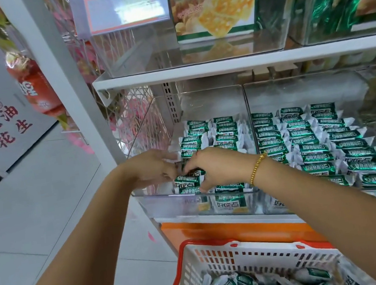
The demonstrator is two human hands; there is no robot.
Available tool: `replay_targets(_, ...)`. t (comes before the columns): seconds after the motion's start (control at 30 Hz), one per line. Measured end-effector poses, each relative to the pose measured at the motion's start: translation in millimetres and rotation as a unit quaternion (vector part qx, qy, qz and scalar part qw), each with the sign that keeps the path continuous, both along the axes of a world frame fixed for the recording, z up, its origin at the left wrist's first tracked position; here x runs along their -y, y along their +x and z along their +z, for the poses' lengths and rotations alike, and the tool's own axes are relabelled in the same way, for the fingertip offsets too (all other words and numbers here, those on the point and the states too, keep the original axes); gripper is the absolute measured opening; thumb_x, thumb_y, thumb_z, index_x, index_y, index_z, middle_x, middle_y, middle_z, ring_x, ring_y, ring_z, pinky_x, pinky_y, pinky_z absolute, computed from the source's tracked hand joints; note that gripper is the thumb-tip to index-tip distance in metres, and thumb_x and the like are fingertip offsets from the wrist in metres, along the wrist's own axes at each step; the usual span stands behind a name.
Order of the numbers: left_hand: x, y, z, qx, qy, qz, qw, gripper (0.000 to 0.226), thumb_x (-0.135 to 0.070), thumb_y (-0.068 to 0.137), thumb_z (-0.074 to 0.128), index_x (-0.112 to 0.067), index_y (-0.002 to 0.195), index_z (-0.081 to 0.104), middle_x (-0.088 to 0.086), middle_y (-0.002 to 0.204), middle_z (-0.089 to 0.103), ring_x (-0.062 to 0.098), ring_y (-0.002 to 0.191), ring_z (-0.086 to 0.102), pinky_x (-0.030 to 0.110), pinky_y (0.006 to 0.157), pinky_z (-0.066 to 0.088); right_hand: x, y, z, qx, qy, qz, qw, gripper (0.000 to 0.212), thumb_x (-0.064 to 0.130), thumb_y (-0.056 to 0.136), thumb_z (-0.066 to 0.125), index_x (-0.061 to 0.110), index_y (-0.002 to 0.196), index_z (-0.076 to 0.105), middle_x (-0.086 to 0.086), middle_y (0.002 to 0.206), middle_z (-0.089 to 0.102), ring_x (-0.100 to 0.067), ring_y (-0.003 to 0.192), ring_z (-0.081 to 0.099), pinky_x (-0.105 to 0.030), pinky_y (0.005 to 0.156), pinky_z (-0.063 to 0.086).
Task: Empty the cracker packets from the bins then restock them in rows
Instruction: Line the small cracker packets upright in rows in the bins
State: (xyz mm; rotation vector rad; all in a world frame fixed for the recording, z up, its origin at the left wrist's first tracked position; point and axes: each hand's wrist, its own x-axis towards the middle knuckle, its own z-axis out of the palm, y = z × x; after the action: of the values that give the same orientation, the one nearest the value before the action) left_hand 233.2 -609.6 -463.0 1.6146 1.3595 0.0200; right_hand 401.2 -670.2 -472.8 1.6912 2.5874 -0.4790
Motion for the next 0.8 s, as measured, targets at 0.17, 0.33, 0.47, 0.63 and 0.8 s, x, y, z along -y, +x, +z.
replay_targets(0.17, -6, 1, -6, 0.091, -0.050, 0.159, 0.982, 0.060, -0.026, 0.095, 0.056, 0.002, 0.142, 0.032, 0.023, 0.144, 0.038, 0.035, 0.127, 0.043, 0.040, 0.101, 0.039, 2, -1, -5, 0.026, 0.033, 0.017, 0.999, 0.052, 0.035, 0.086, 0.070, 0.023, 0.134, 0.056, -0.003, 0.128, 0.057, -0.023, 0.110, 0.057, -0.035, 0.088, 0.050)
replay_targets(0.33, -11, 15, -8, 0.170, -0.174, 0.222, 0.944, 0.083, -0.055, 0.096, 0.036, 0.003, 0.149, 0.009, 0.024, 0.155, 0.016, 0.040, 0.142, 0.018, 0.052, 0.116, 0.018, 7, -1, -15, 0.034, 0.062, -0.029, 0.997, 0.042, 0.045, 0.084, 0.067, 0.018, 0.116, 0.069, -0.004, 0.116, 0.061, -0.022, 0.100, 0.060, -0.039, 0.085, 0.053)
replay_targets(0.47, -5, 23, -10, 0.209, -0.231, 0.192, 0.931, 0.083, -0.063, 0.095, 0.018, 0.000, 0.149, 0.012, 0.028, 0.152, 0.019, 0.042, 0.141, 0.020, 0.055, 0.113, 0.014, 10, -1, -16, 0.062, 0.071, -0.056, 0.994, 0.046, 0.054, 0.083, 0.065, 0.012, 0.097, 0.074, -0.004, 0.102, 0.063, -0.021, 0.090, 0.061, -0.037, 0.079, 0.054)
replay_targets(0.63, 0, 29, -14, 0.244, -0.238, 0.171, 0.924, 0.084, -0.066, 0.094, 0.012, -0.003, 0.150, 0.015, 0.024, 0.150, 0.028, 0.039, 0.139, 0.026, 0.054, 0.109, 0.024, 16, 1, -13, 0.057, 0.068, -0.057, 0.994, 0.039, 0.048, 0.086, 0.064, 0.013, 0.102, 0.072, -0.005, 0.106, 0.061, -0.022, 0.094, 0.059, -0.036, 0.081, 0.053)
replay_targets(0.8, -2, 28, -24, 0.207, -0.218, 0.153, 0.941, 0.079, -0.067, 0.093, 0.013, -0.015, 0.153, 0.008, 0.015, 0.159, 0.004, 0.032, 0.146, 0.005, 0.051, 0.116, 0.008, 27, 2, -4, -0.005, 0.070, -0.059, 0.996, 0.034, 0.037, 0.092, 0.059, 0.017, 0.119, 0.064, -0.005, 0.116, 0.057, -0.021, 0.099, 0.056, -0.035, 0.084, 0.050)
